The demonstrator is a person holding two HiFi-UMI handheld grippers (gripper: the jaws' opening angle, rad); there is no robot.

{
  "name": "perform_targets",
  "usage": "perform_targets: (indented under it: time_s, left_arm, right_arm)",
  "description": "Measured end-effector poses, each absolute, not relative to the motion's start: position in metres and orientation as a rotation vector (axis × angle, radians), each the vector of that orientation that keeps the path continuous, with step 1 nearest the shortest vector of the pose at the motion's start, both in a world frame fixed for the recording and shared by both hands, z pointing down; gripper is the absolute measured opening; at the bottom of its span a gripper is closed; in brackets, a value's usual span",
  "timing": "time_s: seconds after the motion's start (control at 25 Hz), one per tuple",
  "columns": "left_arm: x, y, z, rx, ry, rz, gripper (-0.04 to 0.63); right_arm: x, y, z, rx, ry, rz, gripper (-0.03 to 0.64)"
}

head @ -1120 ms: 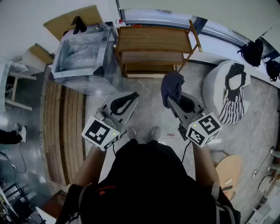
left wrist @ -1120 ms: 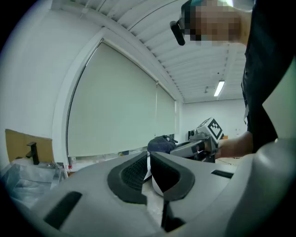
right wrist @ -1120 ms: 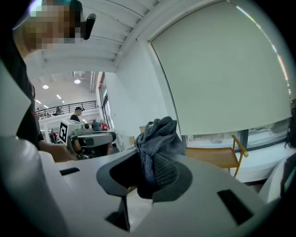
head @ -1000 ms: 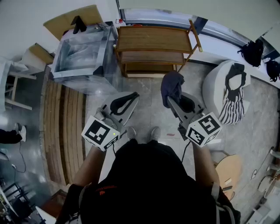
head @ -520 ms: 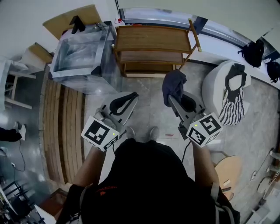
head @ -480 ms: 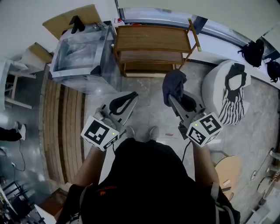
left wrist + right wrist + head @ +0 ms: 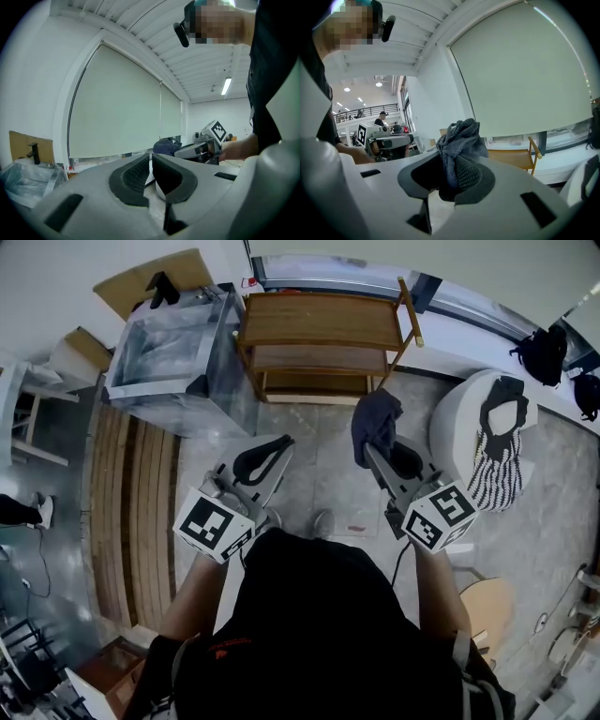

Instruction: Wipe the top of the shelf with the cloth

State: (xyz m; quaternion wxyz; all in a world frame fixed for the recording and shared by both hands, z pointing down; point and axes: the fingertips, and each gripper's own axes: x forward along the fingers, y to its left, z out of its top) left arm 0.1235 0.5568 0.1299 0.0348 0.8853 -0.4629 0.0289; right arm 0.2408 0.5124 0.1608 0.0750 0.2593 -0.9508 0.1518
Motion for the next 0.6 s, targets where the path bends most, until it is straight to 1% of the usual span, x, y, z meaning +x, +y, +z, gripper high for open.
perform_targets:
  time_s: [0.24, 0.6]
  left_arm:
    - [0.141, 0.564, 0.130, 2.709, -1.452, 0.094, 0.034]
    - [0.150, 0.559, 0.129, 2.706, -1.463, 0.109, 0.034]
  right_arm:
    - [0.258, 0.516, 0.159, 0.750, -2.863, 0.435, 0.086]
    - [0.270, 0.510, 0.161, 0.745, -2.868, 0.452, 0.086]
